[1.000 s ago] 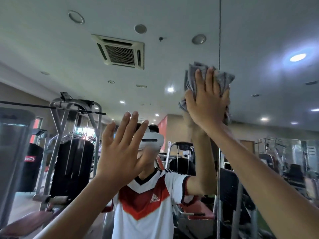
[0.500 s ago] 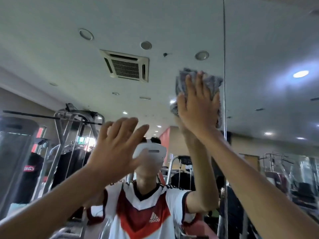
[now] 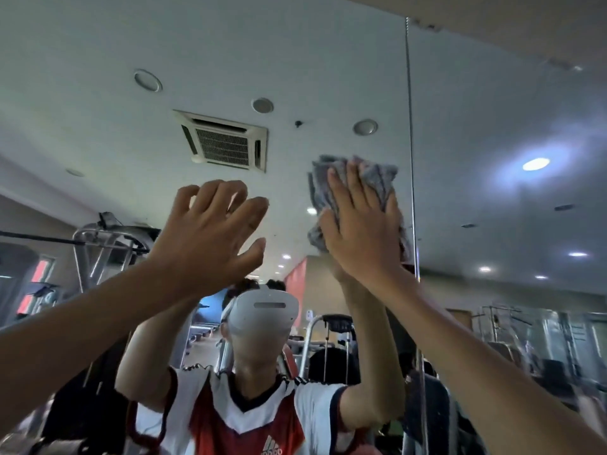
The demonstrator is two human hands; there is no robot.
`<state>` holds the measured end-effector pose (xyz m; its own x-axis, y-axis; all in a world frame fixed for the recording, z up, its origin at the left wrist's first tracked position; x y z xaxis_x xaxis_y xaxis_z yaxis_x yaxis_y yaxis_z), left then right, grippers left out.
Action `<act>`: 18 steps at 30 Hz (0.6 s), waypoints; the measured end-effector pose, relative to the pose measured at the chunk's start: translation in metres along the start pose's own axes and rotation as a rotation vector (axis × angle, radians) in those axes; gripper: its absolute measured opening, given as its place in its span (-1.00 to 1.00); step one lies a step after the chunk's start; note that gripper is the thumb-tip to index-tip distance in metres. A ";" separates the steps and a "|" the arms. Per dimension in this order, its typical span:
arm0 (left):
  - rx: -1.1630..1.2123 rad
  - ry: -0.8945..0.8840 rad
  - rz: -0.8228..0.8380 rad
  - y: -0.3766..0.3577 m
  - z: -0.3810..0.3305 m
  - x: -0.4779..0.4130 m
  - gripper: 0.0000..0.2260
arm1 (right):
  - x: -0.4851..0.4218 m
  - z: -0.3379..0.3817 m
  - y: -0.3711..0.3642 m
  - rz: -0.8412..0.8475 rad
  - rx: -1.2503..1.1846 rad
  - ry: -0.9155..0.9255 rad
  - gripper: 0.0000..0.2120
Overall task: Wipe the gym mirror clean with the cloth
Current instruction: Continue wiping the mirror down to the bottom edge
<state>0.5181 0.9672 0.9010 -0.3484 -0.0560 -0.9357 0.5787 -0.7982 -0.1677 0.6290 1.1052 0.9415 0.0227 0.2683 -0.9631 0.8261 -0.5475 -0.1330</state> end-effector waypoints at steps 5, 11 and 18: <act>-0.044 0.009 -0.018 0.001 0.027 -0.019 -0.51 | 0.054 -0.012 0.000 0.153 -0.049 0.408 -0.41; -0.005 0.103 0.009 -0.010 0.056 -0.031 -0.44 | -0.076 -0.078 -0.003 0.006 0.079 -0.288 -0.44; 0.017 0.131 0.043 -0.019 0.062 -0.024 -0.36 | -0.006 0.072 -0.018 0.163 -0.079 0.423 -0.41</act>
<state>0.4694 0.9461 0.9460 -0.2236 -0.0129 -0.9746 0.5778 -0.8070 -0.1219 0.5738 1.0562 0.9324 0.3702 0.4923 -0.7878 0.8326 -0.5520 0.0463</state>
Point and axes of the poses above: each hand's wrist, its own x-axis away from the middle knuckle, its own y-axis out of the back of the hand, z = x × y, the point moved 10 cm from there along -x, towards the middle knuckle, and after that the axes turned 9 degrees about -z, right-handed, at the moved point
